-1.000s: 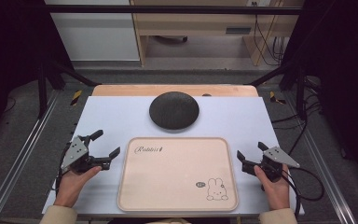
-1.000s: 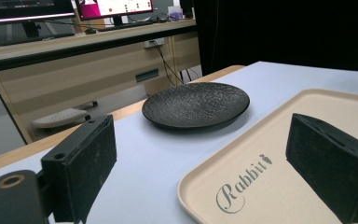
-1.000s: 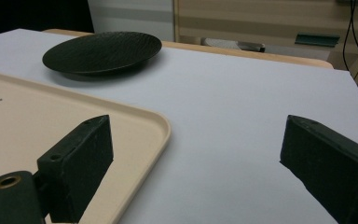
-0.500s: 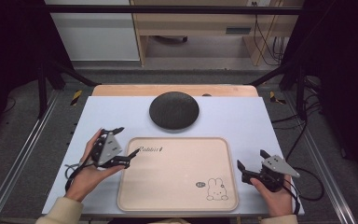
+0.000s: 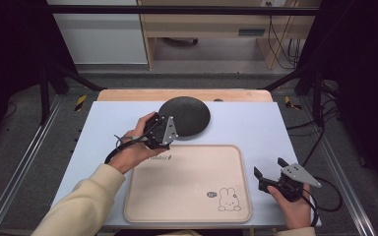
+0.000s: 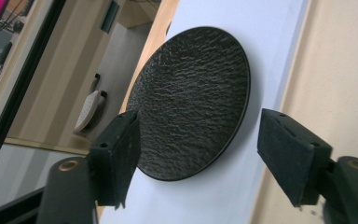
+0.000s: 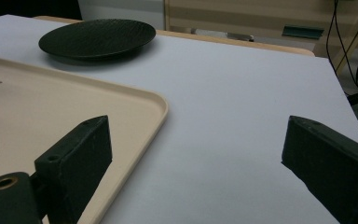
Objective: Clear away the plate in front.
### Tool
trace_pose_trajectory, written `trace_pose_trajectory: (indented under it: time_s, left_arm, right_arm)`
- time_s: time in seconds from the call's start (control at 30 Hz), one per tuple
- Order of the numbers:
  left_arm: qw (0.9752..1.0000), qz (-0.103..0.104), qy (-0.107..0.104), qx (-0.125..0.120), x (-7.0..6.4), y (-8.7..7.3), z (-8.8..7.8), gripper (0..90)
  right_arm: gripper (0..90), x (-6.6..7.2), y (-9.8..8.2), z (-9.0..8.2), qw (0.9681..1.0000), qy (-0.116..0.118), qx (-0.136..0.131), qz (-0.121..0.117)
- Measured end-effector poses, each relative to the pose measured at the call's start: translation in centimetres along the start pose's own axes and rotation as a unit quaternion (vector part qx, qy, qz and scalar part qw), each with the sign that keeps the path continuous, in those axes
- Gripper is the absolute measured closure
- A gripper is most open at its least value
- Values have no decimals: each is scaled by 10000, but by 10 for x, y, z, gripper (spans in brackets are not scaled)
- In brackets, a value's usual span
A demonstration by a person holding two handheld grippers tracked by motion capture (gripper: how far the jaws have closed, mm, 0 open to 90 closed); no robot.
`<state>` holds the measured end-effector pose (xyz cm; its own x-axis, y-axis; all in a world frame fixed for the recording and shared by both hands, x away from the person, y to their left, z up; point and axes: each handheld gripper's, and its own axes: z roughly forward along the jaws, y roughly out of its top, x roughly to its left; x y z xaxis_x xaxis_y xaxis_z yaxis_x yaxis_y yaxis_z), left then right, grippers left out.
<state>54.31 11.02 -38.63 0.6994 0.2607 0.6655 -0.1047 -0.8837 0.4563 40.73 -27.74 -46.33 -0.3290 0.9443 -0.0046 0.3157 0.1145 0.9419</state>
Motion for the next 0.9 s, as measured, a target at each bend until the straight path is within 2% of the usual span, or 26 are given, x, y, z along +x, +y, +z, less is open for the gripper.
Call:
trace_pose_trajectory:
  time_s: [0.03,0.07,0.1,0.13,0.17,0.2,0.33,0.43,0.53,0.57,0.63,0.7,0.83,0.9]
  left_arm:
    - [10000,33,-30,50,0,2,5,324]
    - [9996,195,-51,196,1,4,9,336]
    - [9994,238,-45,228,0,5,13,353]
    - [9987,371,-70,338,-1,7,17,362]
    - [9985,361,-156,394,-2,8,24,365]
    - [9976,456,-191,483,-3,10,29,386]
    - [9937,750,-272,781,-7,14,45,414]
    - [9898,978,-298,990,-12,14,56,429]
    - [9865,1159,-293,1120,-16,11,66,444]
    - [9859,1196,-264,1139,-17,10,68,453]
    - [9864,1217,-206,1086,-17,9,71,472]
    - [9863,1193,-255,1114,-16,8,72,477]
    - [9848,1269,-315,1141,-16,2,74,478]
    - [9849,1302,-311,1099,-15,-4,73,478]
  right_arm:
    - [84,0,0,0,10000,-4,1,-6]
    - [84,-1,0,1,10000,3,9,-17]
    - [85,0,0,1,10000,-10,15,-17]
    - [85,0,0,1,10000,-6,26,-11]
    - [86,0,0,1,10000,-7,31,-7]
    - [86,-1,0,1,10000,-13,45,-4]
    - [87,-1,-1,1,10000,-9,65,10]
    - [87,-1,-1,2,10000,-5,71,0]
    - [88,-1,-1,2,10000,-1,96,-9]
    - [88,-2,-1,2,10000,0,94,-23]
    - [89,-2,-1,2,9999,-12,110,5]
    - [90,-2,-1,2,9999,-4,116,-10]
    - [90,-2,-1,2,9999,-2,119,14]
    - [90,-2,-1,2,9999,-2,124,16]
